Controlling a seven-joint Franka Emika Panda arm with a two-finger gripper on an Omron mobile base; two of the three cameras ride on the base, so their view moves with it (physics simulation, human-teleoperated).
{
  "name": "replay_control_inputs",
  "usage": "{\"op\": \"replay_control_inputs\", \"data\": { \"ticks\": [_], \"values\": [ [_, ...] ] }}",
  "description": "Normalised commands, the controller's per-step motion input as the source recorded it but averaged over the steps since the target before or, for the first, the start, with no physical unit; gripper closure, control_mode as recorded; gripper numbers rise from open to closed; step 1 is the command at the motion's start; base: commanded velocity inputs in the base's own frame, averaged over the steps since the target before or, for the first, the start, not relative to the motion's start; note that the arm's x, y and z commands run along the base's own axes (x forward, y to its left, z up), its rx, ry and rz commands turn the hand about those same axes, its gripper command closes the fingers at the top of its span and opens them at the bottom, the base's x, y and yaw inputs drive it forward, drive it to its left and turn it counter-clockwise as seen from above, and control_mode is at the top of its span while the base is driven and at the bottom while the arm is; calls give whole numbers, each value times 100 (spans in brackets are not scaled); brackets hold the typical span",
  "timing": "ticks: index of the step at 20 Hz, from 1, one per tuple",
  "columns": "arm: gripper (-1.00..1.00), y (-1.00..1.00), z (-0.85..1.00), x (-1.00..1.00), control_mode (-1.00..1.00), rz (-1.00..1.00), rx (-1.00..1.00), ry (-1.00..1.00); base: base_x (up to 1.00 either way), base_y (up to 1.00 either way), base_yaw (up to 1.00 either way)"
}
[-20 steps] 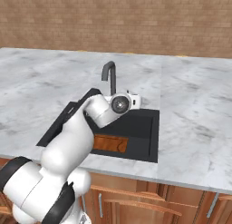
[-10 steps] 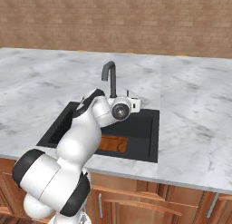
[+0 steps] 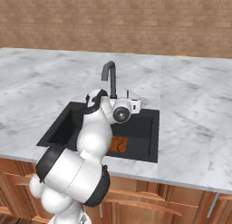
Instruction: Turn on the sink faucet with hot water and rinse the cutting board for ten seconds, then turn off the faucet. Push the cutting board to reach the water if necessary.
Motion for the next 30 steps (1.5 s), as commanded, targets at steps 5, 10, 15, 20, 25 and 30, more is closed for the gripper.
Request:
{"op": "replay_control_inputs", "data": {
  "ticks": [5, 10, 15, 20, 25, 30],
  "values": [
    [-100, 0, -27, 28, -100, 0, 1, 0, 0, 0, 0],
    [-100, 0, -20, 29, -100, 0, 1, 0, 0, 0, 0],
    [-100, 0, -9, 35, -100, 0, 0, -2, 0, 0, 0],
    [-100, 0, -1, 38, -100, 0, 0, 0, 0, 0, 0],
    [-100, 0, 0, 31, -100, 0, 0, 0, 0, 0, 0],
    [-100, 0, 0, 23, -100, 0, 0, 0, 0, 0, 0]
  ]
}}
